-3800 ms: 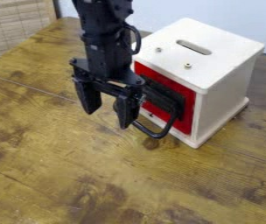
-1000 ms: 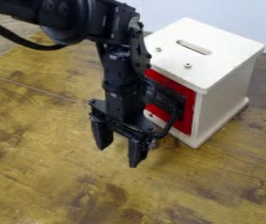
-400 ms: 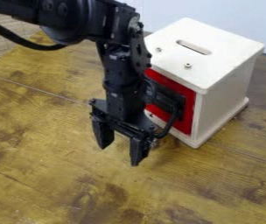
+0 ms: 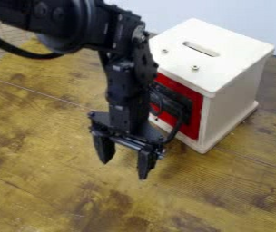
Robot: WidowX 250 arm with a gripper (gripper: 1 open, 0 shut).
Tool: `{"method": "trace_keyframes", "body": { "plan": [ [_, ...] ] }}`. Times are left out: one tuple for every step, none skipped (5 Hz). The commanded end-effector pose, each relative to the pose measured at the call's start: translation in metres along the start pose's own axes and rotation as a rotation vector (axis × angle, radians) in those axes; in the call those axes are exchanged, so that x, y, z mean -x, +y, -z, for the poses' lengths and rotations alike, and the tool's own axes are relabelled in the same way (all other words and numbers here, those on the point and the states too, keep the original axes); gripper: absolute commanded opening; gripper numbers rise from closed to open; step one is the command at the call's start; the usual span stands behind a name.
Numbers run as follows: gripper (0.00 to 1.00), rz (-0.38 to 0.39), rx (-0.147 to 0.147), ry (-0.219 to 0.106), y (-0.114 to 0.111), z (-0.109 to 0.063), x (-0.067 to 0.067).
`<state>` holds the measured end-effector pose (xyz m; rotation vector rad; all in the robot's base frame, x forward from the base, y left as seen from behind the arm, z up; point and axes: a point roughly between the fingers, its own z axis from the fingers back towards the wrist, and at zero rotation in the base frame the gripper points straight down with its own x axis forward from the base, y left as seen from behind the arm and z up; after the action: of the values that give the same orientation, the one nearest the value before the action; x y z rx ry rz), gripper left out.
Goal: Close the drawer
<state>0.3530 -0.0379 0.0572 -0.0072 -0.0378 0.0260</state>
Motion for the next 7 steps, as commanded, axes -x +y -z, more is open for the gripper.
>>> {"method": "trace_keyframes", "body": {
  "plan": [
    [1.0,0.014,-0.003,-0.056,-0.006,-0.012,-0.028],
    [1.0,0.068,-0.007,-0.048,-0.005,-0.011,-0.03],
    [1.0,0.138,-0.014,-0.047,-0.005,-0.012,-0.029],
    [1.0,0.137,-0.023,-0.047,0.011,-0.008,-0.027],
    [1.0,0.114,-0.033,-0.046,0.027,-0.008,-0.026],
    [1.0,0.143,-0.036,-0.045,0.034,-0.009,-0.027],
    [1.0,0.181,-0.035,-0.038,0.041,-0.012,-0.028]
  ]
}}
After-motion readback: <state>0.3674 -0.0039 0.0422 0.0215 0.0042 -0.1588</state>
